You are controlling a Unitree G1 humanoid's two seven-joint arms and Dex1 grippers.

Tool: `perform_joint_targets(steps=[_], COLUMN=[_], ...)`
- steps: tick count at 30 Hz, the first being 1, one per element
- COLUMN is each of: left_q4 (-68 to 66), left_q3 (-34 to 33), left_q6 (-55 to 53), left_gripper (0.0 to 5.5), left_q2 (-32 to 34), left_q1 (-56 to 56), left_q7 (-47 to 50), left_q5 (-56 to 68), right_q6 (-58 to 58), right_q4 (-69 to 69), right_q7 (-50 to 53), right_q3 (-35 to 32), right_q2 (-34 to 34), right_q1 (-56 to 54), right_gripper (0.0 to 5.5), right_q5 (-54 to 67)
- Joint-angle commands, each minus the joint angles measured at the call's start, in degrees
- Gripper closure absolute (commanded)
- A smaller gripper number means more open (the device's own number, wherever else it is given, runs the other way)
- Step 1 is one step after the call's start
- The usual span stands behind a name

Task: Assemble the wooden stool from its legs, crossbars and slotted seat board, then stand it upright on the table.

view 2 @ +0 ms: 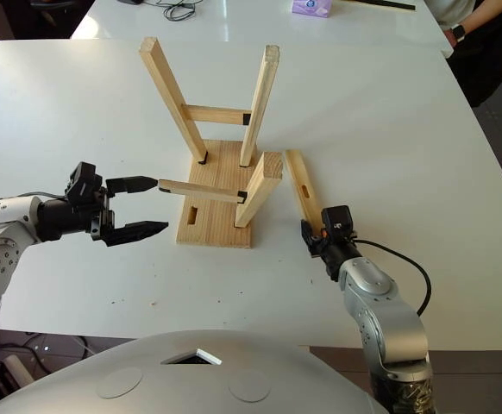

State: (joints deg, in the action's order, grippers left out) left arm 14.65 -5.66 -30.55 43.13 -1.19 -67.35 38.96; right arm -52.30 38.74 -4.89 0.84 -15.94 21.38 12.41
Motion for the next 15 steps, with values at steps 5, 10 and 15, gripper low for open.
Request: perform_joint_targets(steps=[5, 10, 15], left_q4=[-1.6, -2.6, 1.1], left_q3=[-2.9, -5.2, -5.3], left_q6=[-0.3, -1.5, -4.5], left_gripper=[0.1, 0.1, 0.1], left_q2=[-0.4, -0.6, -3.4], left_q1=[2.7, 6.7, 16.0], left_q7=[2.0, 4.6, 13.1], left_q5=[0.9, 2.4, 4.2], right_q6=[2.9, 4.9, 7.3], right_q4=[-0.9, -1.2, -0.4], right_q7=[-0.3, -0.9, -4.5], right_q3=[-1.9, -3.4, -8.4], right_q2=[1.0, 1.5, 0.6], right_q1=[-1.7, -2.7, -6.9], right_gripper=[3.44, 3.44, 3.44], right_q5=[-0.2, 0.4, 3.5])
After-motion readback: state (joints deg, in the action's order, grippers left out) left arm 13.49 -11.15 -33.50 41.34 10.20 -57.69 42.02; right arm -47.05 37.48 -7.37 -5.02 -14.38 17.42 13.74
